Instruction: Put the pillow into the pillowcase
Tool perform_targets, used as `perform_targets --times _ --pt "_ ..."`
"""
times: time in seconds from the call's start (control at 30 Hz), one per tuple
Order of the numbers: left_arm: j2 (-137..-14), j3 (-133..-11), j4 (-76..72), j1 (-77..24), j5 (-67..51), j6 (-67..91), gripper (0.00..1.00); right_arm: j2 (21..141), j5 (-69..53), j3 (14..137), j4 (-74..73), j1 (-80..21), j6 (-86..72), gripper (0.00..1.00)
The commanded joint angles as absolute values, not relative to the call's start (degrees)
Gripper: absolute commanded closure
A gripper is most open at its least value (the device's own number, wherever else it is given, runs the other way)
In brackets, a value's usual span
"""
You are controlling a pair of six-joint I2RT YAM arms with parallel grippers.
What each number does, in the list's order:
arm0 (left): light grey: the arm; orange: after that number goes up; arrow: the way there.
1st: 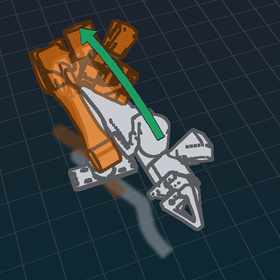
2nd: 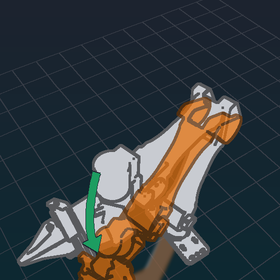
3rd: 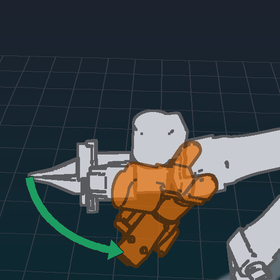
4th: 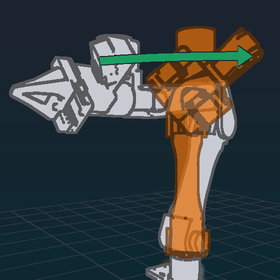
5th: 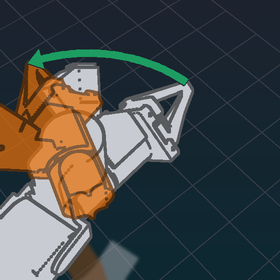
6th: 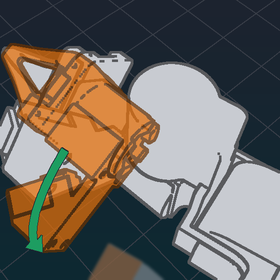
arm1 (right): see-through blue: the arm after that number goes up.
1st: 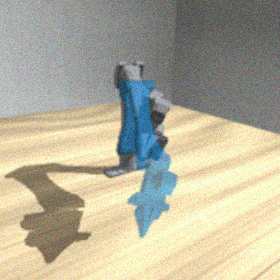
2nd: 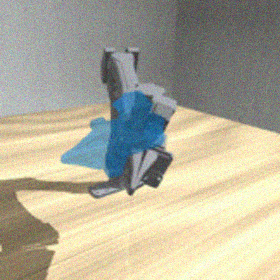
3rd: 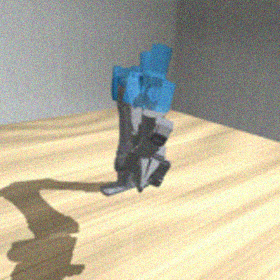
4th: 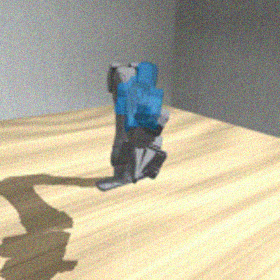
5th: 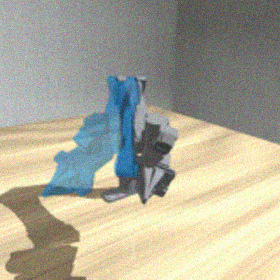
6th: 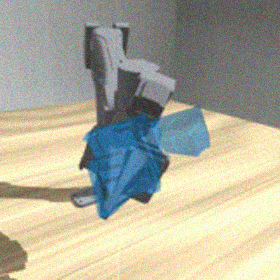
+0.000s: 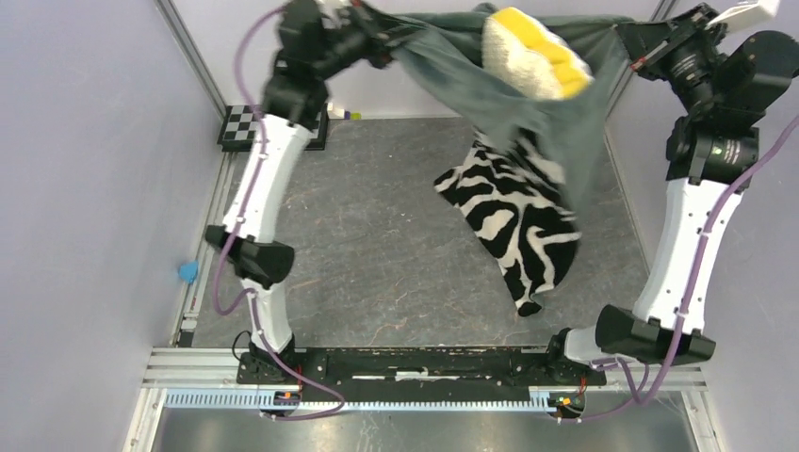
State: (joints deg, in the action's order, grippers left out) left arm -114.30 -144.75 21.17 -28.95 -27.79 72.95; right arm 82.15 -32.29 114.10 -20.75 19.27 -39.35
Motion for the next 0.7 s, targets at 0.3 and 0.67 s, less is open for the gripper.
perform_targets --times 0.3,0.67 --pt "-90.93 -117.82 35.00 -10.12 -19.29 56.41 0.98 70.91 -18.15 97.67 -12.20 -21.86 -28.56 1.00" --pt "-88.22 -85.22 27.85 -24.83 -4.95 53.59 0.98 80.87 -7.90 88.29 -14.28 -30.56 -21.64 1.00"
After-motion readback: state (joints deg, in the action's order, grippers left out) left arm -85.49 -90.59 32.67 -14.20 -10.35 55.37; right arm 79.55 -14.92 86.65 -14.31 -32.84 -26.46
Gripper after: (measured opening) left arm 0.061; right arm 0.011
